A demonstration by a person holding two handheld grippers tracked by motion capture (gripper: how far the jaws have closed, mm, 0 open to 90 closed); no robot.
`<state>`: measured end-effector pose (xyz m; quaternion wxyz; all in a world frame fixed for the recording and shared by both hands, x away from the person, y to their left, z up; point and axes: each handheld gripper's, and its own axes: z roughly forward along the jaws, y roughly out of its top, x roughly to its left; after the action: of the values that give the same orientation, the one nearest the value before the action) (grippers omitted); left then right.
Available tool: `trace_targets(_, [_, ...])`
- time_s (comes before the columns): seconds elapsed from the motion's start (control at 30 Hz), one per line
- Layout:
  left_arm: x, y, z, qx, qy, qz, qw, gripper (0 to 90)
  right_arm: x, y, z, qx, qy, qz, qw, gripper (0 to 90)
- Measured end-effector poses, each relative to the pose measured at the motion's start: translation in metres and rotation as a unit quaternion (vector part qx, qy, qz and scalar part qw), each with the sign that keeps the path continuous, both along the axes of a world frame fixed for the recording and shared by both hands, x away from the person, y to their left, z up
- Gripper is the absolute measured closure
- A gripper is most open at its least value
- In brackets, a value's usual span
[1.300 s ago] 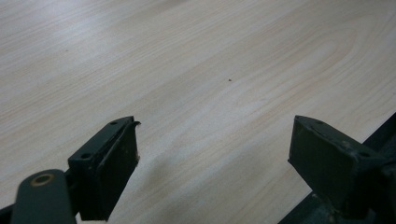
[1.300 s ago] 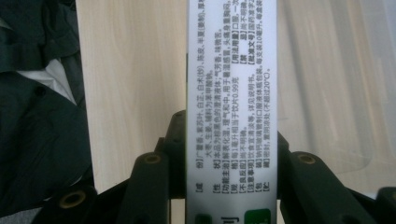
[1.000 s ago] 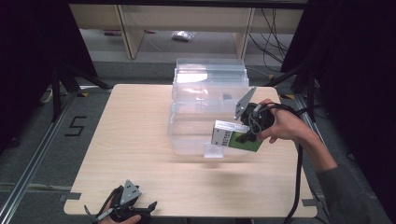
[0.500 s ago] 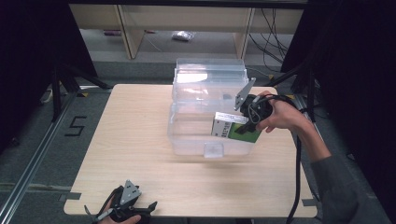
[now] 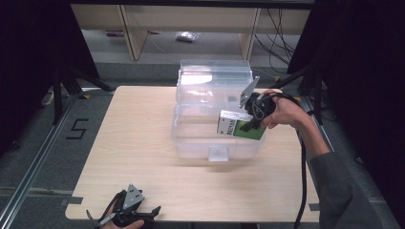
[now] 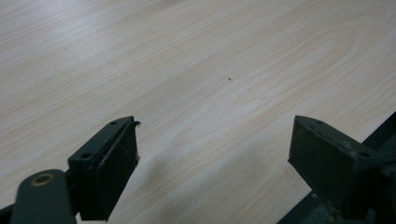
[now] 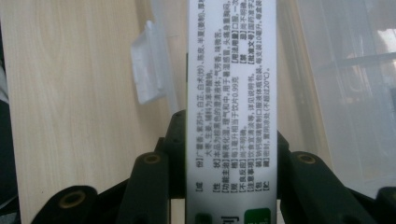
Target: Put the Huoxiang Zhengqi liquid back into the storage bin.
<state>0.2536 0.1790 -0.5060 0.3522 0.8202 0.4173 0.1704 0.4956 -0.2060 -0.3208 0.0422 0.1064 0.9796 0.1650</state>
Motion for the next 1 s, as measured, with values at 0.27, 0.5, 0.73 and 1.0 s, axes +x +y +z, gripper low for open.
trace_targets(0.27, [0.000, 0.000, 0.000, -0.002, -0.002, 0.000, 1.0000, 15.0, 0.009, -0.002, -0.007, -0.001, 0.000, -0.003, 1.0000, 64.8])
trace_targets(0.5, [0.000, 0.000, 0.000, 0.000, 0.001, 0.000, 1.0000, 15.0, 0.017, -0.002, -0.019, -0.009, 0.002, -0.004, 0.9999, 64.8])
trace_targets(0.73, [0.000, 0.000, 0.000, 0.000, 0.000, 0.000, 1.0000, 15.0, 0.021, 0.000, -0.028, -0.014, 0.011, -0.002, 0.9998, 64.8])
trace_targets(1.0, [0.000, 0.000, 0.000, 0.000, 0.000, 0.001, 1.0000, 15.0, 0.027, 0.001, -0.039, -0.016, 0.009, 0.003, 0.9998, 64.8])
